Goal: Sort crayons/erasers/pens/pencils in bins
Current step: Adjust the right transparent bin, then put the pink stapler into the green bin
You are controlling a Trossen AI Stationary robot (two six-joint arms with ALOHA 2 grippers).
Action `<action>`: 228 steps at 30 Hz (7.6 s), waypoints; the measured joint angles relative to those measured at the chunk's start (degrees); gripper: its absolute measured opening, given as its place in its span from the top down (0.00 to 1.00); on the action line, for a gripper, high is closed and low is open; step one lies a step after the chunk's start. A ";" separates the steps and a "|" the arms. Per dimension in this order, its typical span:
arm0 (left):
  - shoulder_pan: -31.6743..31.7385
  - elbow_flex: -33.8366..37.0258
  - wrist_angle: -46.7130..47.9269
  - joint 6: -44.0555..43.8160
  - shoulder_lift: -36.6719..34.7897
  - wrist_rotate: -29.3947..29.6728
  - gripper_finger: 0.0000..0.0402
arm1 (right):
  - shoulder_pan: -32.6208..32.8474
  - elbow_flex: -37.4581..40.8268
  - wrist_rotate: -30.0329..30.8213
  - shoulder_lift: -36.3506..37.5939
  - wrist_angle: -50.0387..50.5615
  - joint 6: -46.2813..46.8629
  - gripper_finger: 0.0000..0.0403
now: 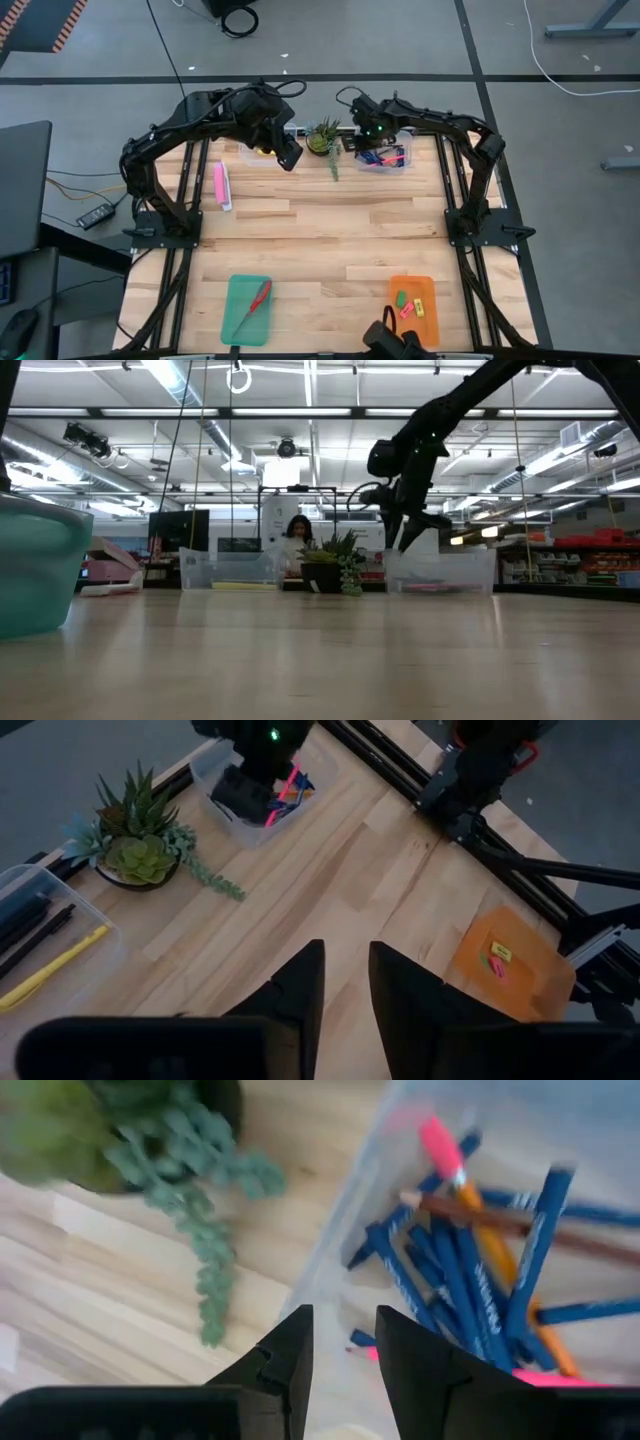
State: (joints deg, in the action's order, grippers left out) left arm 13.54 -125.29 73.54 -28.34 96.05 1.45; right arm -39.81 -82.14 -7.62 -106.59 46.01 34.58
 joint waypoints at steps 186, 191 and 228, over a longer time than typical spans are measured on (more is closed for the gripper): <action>23.25 70.82 -6.94 -19.85 -33.65 -6.23 0.64 | 17.88 7.66 3.03 38.27 15.08 6.12 0.71; 8.91 63.61 -2.11 -34.64 -38.26 -4.39 0.64 | 17.90 7.66 1.73 38.27 15.10 2.16 0.71; -59.57 43.62 -9.04 -100.86 -0.12 2.22 0.62 | 19.13 7.66 -1.25 38.27 19.14 -17.26 0.71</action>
State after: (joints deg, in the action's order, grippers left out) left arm -46.03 -81.68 64.50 -129.19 95.93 3.67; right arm -20.68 -74.48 -8.86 -68.31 65.14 17.32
